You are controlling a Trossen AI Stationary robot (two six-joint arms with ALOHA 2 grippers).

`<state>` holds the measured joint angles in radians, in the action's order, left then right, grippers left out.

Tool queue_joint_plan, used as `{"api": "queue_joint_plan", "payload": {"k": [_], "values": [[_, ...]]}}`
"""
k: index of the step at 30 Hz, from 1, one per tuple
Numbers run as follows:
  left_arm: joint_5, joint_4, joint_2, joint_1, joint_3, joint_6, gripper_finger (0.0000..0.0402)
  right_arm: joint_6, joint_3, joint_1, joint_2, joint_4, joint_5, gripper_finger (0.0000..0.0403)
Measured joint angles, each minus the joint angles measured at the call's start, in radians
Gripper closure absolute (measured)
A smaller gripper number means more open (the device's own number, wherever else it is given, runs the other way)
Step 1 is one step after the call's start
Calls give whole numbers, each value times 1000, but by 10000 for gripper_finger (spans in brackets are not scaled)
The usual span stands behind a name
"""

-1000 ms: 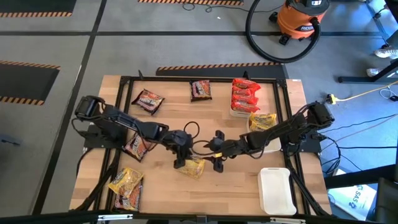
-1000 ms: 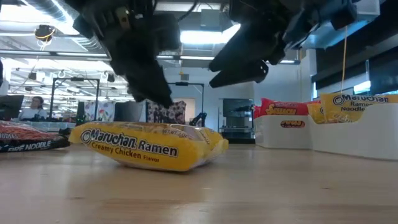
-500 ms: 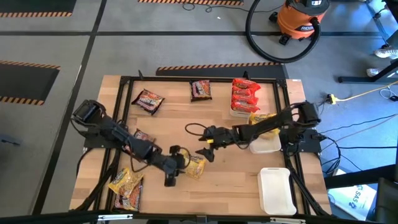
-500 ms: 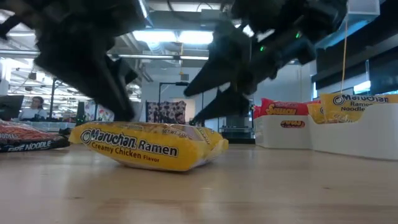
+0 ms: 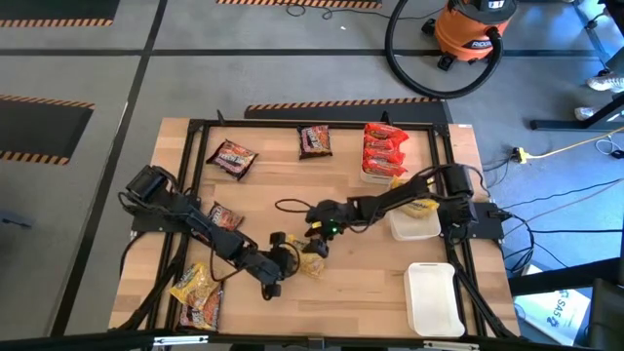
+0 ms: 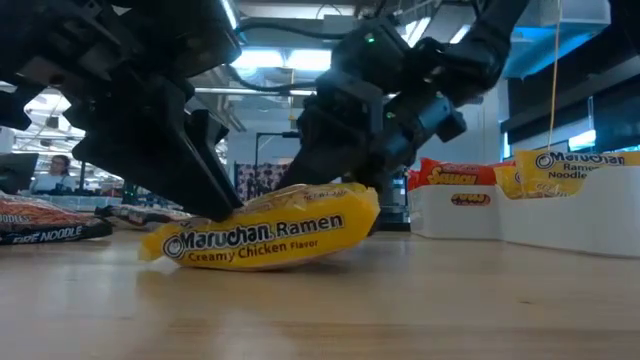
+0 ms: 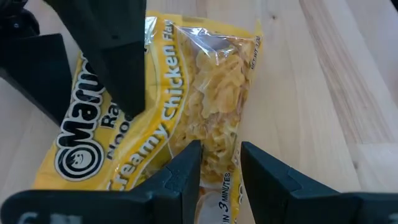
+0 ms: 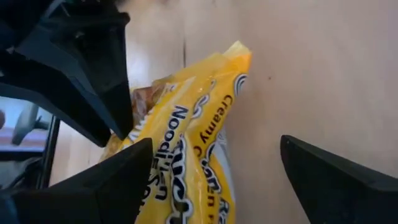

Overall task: Sort Maruchan noodles
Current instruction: Put the yellow noodle pack into the middle white bin

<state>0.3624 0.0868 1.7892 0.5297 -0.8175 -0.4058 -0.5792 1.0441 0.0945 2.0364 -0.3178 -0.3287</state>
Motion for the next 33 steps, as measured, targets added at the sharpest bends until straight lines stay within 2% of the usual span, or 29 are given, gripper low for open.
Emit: {"api": "queue_joint_plan", "payload": {"k": [5, 10, 17, 33], "values": [[4, 2, 2, 0, 1, 0, 292, -2, 45, 1, 3, 87, -67, 58], [23, 2, 4, 0, 3, 0, 292, -31, 54, 3, 5, 104, -171, 58], [71, 1, 6, 0, 5, -3, 292, -78, 55, 3, 30, 72, -188, 58], [89, 38, 7, 0, 6, -3, 292, -232, 55, 7, 49, 14, -233, 59]]}}
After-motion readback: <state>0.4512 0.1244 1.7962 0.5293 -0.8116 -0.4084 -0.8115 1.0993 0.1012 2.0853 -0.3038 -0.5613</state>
